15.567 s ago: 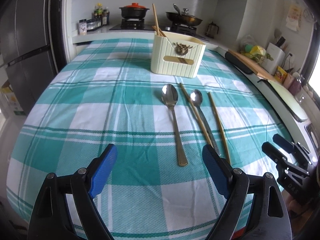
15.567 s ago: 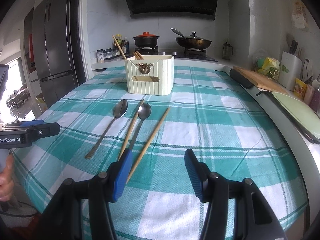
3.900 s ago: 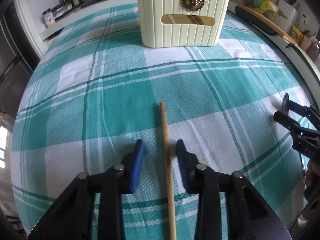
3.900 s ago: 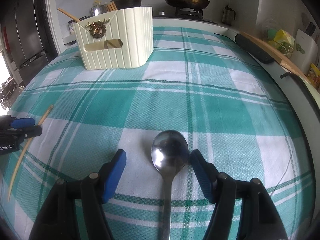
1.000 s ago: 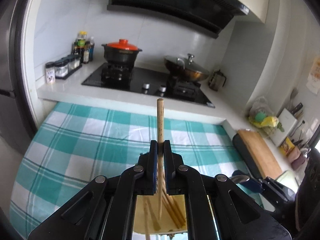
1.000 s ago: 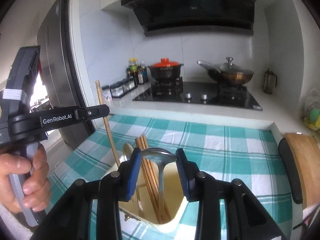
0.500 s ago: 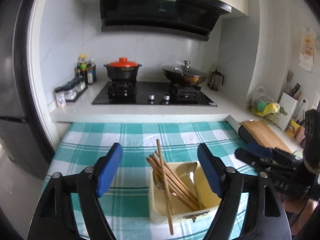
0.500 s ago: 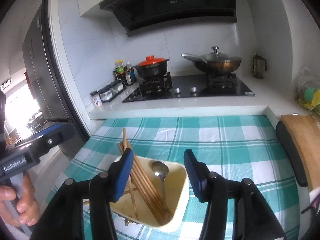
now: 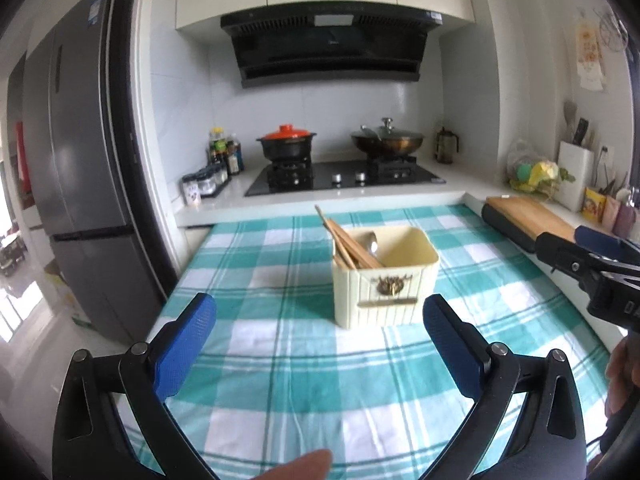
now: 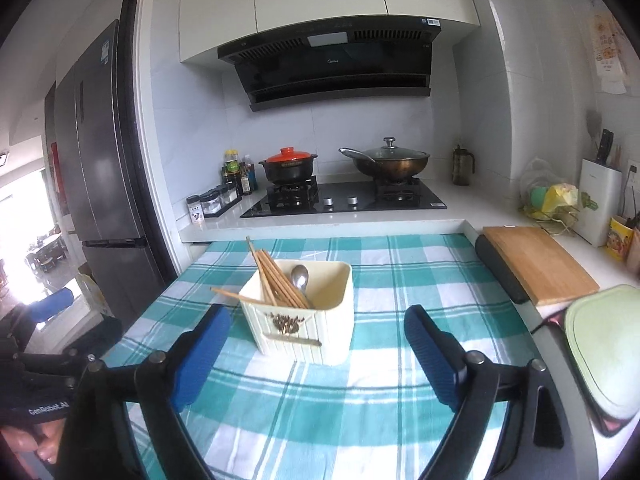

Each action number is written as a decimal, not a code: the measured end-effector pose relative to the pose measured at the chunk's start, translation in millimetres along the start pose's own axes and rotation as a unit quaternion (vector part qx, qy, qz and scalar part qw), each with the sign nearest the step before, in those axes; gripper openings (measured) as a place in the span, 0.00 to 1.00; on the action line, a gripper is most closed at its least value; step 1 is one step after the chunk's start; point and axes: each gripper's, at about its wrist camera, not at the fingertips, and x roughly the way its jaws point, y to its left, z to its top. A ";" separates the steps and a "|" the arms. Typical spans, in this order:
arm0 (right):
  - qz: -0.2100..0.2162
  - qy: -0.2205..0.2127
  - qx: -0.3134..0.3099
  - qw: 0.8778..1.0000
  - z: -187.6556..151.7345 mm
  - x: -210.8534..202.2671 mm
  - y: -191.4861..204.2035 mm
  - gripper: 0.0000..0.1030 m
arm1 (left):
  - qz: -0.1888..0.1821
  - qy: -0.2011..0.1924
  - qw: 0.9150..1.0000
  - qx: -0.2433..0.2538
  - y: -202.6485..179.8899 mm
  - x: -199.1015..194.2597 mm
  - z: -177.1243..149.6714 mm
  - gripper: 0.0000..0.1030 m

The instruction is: Organize utensils

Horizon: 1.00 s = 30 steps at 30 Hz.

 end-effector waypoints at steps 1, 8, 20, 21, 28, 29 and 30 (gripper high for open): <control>-0.003 0.001 0.000 1.000 -5.7 -5.1 1.8 0.98 | 0.009 0.008 1.000 0.004 -3.3 -2.4 -5.8 1.00; -0.024 0.000 -0.022 0.999 -22.8 -40.9 14.7 1.00 | -0.013 0.029 0.999 -0.028 1.3 -24.7 -24.4 1.00; -0.022 -0.023 -0.048 0.998 -18.2 -65.4 36.0 1.00 | 0.017 0.014 0.999 -0.031 9.0 -51.9 -16.8 1.00; -0.022 -0.021 -0.049 0.998 -19.3 -65.1 36.3 1.00 | 0.017 0.014 0.999 -0.030 8.7 -52.5 -16.6 1.00; -0.022 -0.006 -0.055 0.998 -25.4 -62.6 40.7 1.00 | 0.013 0.015 0.999 -0.034 7.4 -53.2 -16.1 1.00; -0.020 -0.006 -0.054 0.998 -25.7 -62.5 40.8 1.00 | 0.014 0.017 0.999 -0.034 7.5 -52.7 -16.4 1.00; -0.019 -0.005 -0.054 0.998 -25.8 -62.5 40.9 1.00 | 0.015 0.018 0.999 -0.034 7.7 -51.7 -16.9 1.00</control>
